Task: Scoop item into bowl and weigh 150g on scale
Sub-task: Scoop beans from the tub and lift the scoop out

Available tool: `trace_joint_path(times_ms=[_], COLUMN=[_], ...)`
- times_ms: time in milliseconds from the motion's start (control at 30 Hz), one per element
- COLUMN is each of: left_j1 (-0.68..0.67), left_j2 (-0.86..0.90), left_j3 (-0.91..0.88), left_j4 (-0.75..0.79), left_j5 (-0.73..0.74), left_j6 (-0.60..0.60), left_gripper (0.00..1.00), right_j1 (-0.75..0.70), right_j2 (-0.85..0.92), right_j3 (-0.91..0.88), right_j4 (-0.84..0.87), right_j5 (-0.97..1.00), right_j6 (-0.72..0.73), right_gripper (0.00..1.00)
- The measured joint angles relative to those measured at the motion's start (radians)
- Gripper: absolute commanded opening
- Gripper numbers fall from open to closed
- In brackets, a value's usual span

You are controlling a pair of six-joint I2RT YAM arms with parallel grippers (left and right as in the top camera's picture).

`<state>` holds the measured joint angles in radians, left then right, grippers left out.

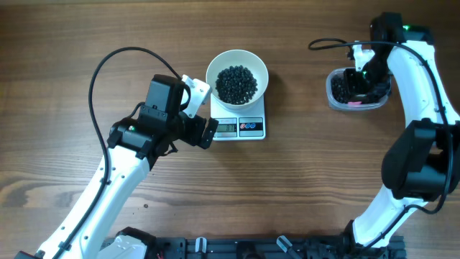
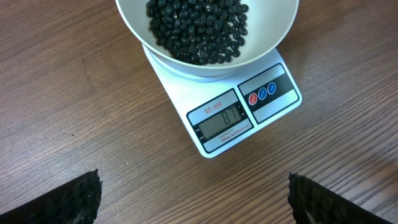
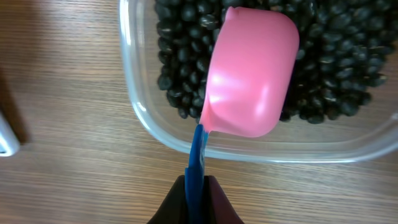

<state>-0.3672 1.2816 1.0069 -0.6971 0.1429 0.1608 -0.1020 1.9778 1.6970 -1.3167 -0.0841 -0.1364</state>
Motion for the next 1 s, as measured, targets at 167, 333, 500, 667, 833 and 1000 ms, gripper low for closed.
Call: trace_joint_path(times_ms=[167,333,500,667,833,1000], left_j1=[0.000,0.000,0.000,0.000,0.000,0.000], left_j2=[0.000,0.000,0.000,0.000,0.000,0.000], left_j3=[0.000,0.000,0.000,0.000,0.000,0.000], left_j4=[0.000,0.000,0.000,0.000,0.000,0.000], left_j5=[0.000,0.000,0.000,0.000,0.000,0.000], left_j6=[0.000,0.000,0.000,0.000,0.000,0.000], left_gripper=[1.00,1.00,1.00,1.00,1.00,1.00], right_j1=[-0.032,-0.079,-0.137,-0.205,-0.286,-0.362], right_j2=[0.004,0.005,0.010,0.017,0.017,0.017], right_j3=[0.002,0.002,0.002,0.002,0.002,0.002], right_j4=[-0.003,-0.006,-0.011,-0.021,-0.026,-0.033], right_j5=[-0.087,-0.151,-0.219,-0.300,-0.386,-0.457], right_j6=[0.000,0.000,0.000,-0.016,-0.045,-0.077], right_gripper=[0.04,0.04,0.04,0.04,0.04,0.04])
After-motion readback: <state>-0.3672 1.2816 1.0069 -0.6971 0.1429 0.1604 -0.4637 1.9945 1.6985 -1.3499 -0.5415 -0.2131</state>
